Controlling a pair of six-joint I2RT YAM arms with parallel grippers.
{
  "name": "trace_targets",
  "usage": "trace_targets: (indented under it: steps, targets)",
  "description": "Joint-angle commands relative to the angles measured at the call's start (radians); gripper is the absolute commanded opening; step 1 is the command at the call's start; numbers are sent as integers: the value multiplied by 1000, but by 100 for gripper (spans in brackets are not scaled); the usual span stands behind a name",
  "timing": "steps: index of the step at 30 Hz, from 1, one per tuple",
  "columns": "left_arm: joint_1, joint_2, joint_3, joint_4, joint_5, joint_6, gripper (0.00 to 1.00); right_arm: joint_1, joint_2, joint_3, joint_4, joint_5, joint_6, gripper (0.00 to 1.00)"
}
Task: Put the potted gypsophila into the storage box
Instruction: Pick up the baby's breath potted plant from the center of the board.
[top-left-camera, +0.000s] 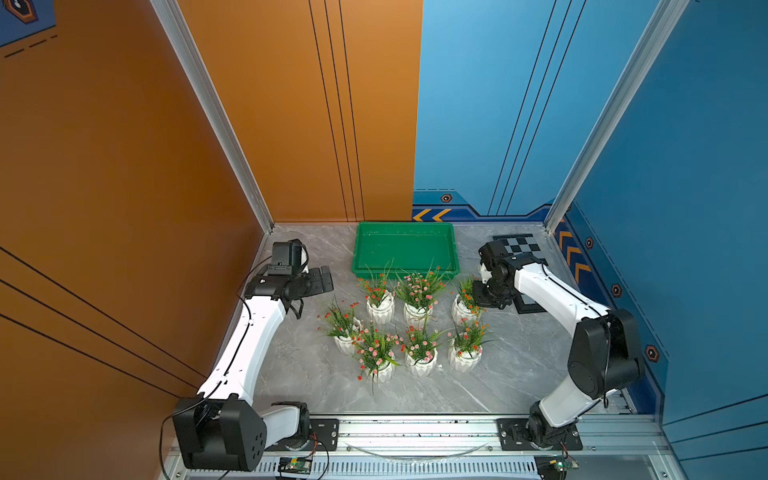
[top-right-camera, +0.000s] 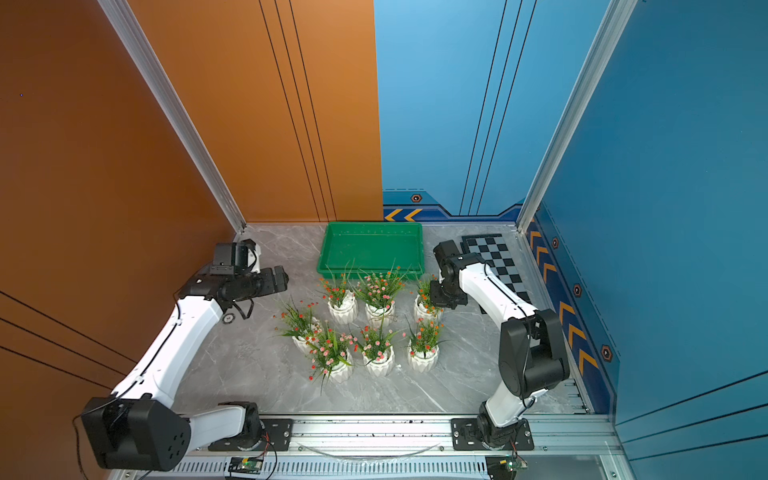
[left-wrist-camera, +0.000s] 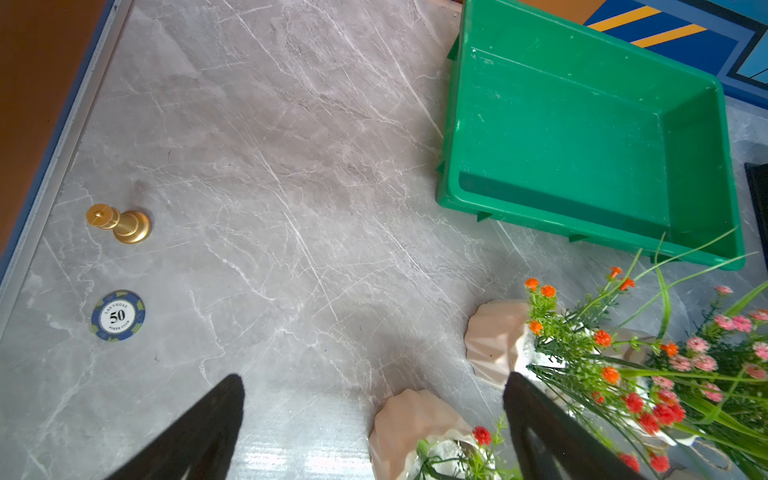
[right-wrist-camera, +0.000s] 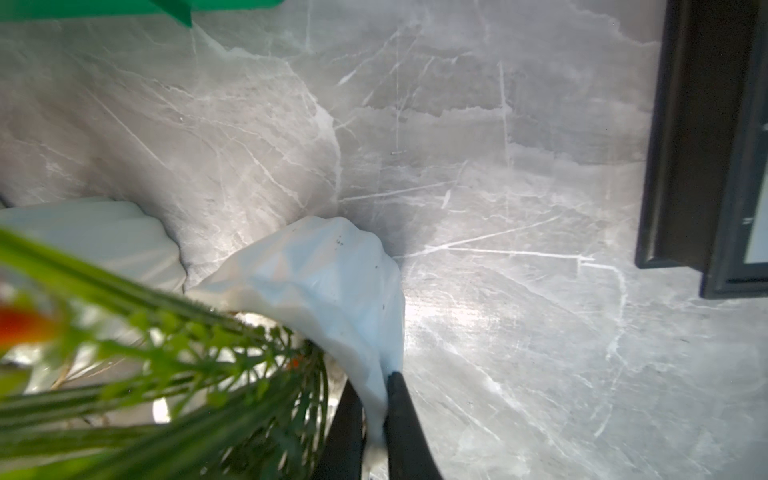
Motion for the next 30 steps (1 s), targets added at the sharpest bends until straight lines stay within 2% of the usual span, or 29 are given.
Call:
trace_targets:
  steps: [1, 15, 23, 30]
  targets:
    - [-5, 3, 23, -16, 13, -7, 98, -6, -55, 77, -57, -6, -23, 0]
    - [-5, -5, 23, -16, 14, -7, 98, -17, 28, 358, -194, 11, -76, 0]
    - [-3, -16, 20, -19, 9, -4, 98, -24, 188, 666, -281, 22, -114, 0]
    - [2, -20, 18, -21, 6, -4, 98, -20, 356, 903, -313, 1, -93, 0]
